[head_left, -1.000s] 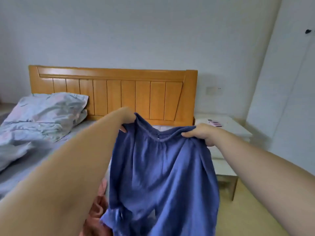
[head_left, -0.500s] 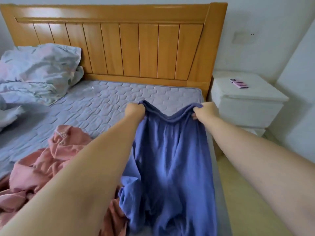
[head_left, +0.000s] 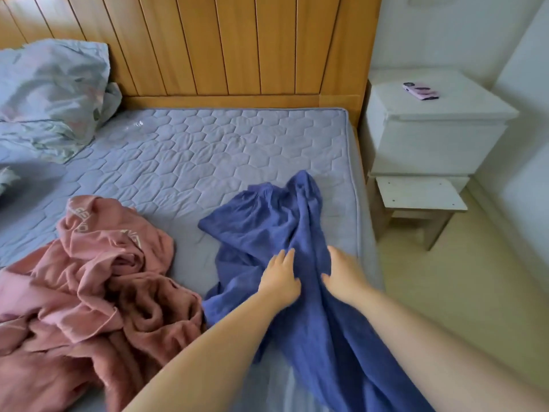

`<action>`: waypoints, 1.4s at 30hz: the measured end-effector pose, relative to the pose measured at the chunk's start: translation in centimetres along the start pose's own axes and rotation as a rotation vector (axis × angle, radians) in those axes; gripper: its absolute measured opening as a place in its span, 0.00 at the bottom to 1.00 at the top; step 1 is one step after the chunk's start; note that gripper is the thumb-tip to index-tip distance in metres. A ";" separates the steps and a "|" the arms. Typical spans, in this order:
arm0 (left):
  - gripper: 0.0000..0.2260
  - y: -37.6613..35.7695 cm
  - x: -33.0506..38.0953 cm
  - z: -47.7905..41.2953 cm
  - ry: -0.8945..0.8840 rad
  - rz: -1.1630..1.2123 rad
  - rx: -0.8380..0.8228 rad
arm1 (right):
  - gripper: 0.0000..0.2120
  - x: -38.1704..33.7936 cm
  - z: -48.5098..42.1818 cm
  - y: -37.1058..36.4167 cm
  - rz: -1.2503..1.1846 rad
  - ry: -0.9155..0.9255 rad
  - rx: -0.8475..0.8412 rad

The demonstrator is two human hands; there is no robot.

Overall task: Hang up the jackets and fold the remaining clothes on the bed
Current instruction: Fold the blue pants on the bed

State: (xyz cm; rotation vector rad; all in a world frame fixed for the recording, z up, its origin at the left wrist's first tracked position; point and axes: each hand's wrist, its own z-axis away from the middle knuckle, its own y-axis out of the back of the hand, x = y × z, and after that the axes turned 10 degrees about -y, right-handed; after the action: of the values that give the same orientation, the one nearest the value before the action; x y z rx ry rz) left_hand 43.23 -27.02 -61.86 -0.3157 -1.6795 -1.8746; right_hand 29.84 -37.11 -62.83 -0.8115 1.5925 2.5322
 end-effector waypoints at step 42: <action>0.22 0.6 -4.2 11.8 0.363 0.100 0.530 | 0.21 0.2 13.9 -5.5 0.119 0.128 -0.027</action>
State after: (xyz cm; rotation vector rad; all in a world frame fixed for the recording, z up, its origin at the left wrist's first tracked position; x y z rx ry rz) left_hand 44.46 -14.57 -61.66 0.1471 -1.7804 -1.2568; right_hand 25.71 -22.75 -62.85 -0.9266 1.6960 2.6371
